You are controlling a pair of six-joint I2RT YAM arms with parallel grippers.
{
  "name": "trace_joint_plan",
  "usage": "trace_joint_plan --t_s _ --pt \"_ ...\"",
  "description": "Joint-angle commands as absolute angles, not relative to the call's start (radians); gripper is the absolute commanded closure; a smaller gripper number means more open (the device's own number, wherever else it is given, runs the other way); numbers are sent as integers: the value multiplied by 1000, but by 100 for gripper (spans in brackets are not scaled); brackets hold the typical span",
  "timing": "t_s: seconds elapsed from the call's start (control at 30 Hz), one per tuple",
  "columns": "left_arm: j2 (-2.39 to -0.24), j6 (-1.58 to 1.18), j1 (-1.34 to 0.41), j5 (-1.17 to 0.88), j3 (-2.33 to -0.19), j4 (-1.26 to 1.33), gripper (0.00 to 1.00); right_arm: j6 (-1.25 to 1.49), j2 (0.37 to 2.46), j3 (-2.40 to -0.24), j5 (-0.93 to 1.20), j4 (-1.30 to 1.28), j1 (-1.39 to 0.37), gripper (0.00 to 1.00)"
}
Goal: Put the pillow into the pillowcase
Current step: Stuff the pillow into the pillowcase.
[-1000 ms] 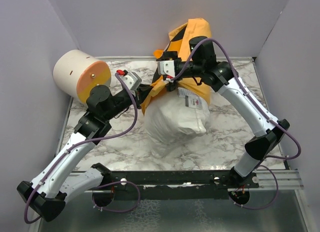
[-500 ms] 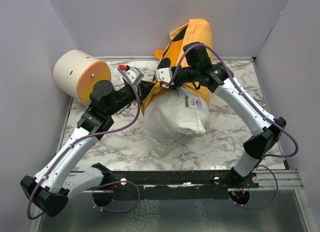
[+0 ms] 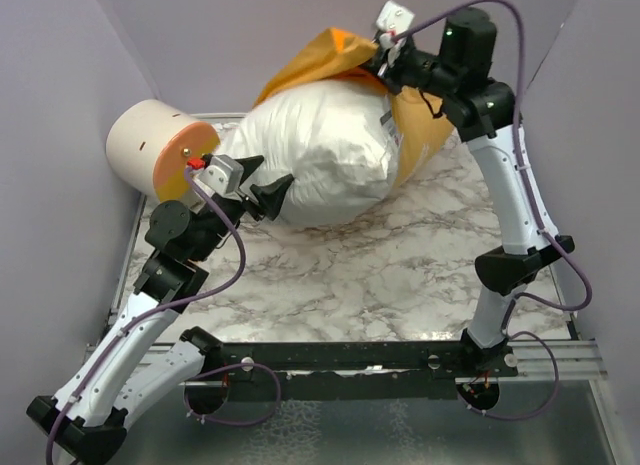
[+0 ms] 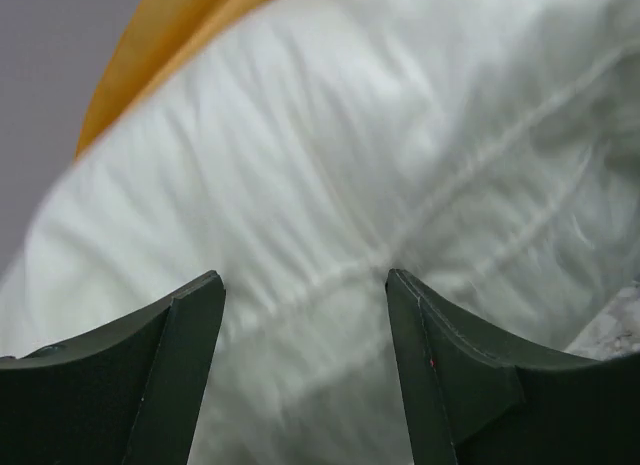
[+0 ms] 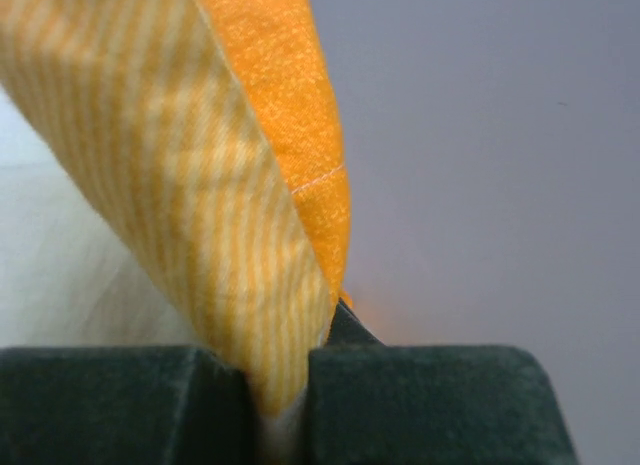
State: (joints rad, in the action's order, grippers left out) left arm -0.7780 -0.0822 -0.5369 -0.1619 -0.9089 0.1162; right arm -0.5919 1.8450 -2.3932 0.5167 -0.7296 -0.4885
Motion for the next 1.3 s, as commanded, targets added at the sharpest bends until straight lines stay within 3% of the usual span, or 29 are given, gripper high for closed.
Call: trace_joint_plan --t_s 0.0,0.13,0.37,0.43,0.57,0.63,0.7,0.9,1.17,1.27 --pt "-759 -112 -513 -35 -837 162 30 -349 1783 -2567 521 -406 -373 99" --pt "-751 -181 -446 12 -801 200 28 -191 1757 -2531 653 -352 -203 99" --pt "-771 -337 -275 -11 -725 245 28 21 1640 -2177 908 -198 54 100" --pt "-819 -458 -186 -129 -681 311 28 110 1642 -2136 969 -136 133 100" --pt "-1012 -789 -66 -458 -562 708 30 222 1652 -2085 1046 -50 220 99" --pt "-1103 -913 -77 -491 -536 907 29 233 1651 -2064 1056 -42 230 99" --pt "-1177 -988 -119 -499 -517 1085 21 239 1649 -2044 1053 -32 232 99" --pt "-1335 -850 -360 -441 -535 1239 15 299 1679 -2059 1048 0 232 99" --pt "-1722 -1014 -394 -481 -504 1766 1 351 1741 -2146 1046 -14 232 99" --pt "-1802 -1021 -438 -428 -534 1775 1 371 1759 -2168 1046 -10 232 99"
